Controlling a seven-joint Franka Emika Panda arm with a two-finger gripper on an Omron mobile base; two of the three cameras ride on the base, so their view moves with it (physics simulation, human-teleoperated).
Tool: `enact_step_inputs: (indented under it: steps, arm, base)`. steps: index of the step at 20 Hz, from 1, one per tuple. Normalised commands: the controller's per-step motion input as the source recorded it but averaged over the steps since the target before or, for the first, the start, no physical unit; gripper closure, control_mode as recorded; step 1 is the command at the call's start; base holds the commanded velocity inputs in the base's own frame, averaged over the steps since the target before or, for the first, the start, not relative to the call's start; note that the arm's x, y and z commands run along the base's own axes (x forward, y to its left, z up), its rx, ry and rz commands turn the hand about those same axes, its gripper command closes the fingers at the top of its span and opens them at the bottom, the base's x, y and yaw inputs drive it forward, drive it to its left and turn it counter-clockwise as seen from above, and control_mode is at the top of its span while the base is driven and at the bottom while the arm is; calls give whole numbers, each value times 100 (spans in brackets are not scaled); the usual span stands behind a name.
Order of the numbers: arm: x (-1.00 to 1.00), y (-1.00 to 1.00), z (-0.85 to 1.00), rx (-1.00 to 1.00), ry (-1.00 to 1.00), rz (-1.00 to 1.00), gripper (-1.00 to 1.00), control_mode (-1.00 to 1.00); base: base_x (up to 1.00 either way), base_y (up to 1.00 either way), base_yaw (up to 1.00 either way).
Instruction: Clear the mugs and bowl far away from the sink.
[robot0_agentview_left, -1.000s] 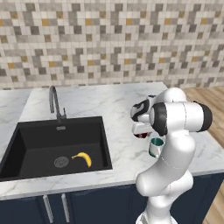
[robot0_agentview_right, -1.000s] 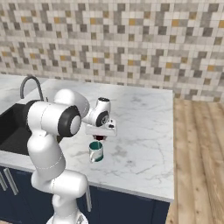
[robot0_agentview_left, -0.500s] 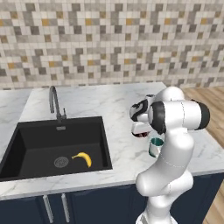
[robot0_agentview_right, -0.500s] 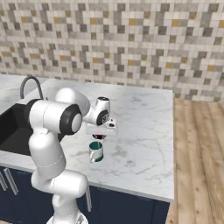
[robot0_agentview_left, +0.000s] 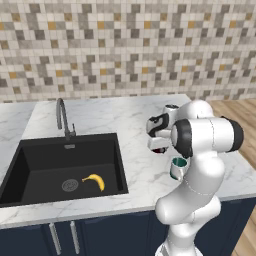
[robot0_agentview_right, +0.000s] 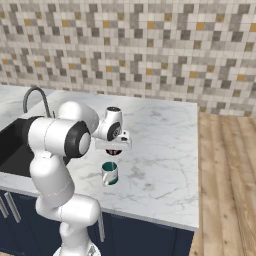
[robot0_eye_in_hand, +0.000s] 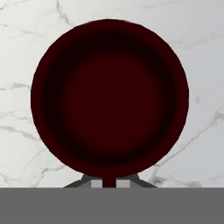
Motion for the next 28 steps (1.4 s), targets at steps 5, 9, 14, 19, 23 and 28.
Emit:
enact_step_inputs:
  steps: [5, 9, 14, 19, 23, 28]
  arm:
    - [0, 14, 72, 0, 0, -1, 100, -100]
    - [0, 14, 94, -5, 0, -2, 100, -100]
    - [0, 15, 100, -12, 0, -4, 100, -100]
    - [-37, 12, 97, -10, -3, -5, 100, -100]
    - [-81, 0, 73, 2, -7, -8, 100, -100]
    - [-83, 0, 49, 5, -11, -11, 100, -100]
  base:
    - [0, 0, 0]
    - [0, 0, 0]
    - [0, 0, 0]
    - [0, 0, 0]
    - [0, 0, 0]
    - [0, 0, 0]
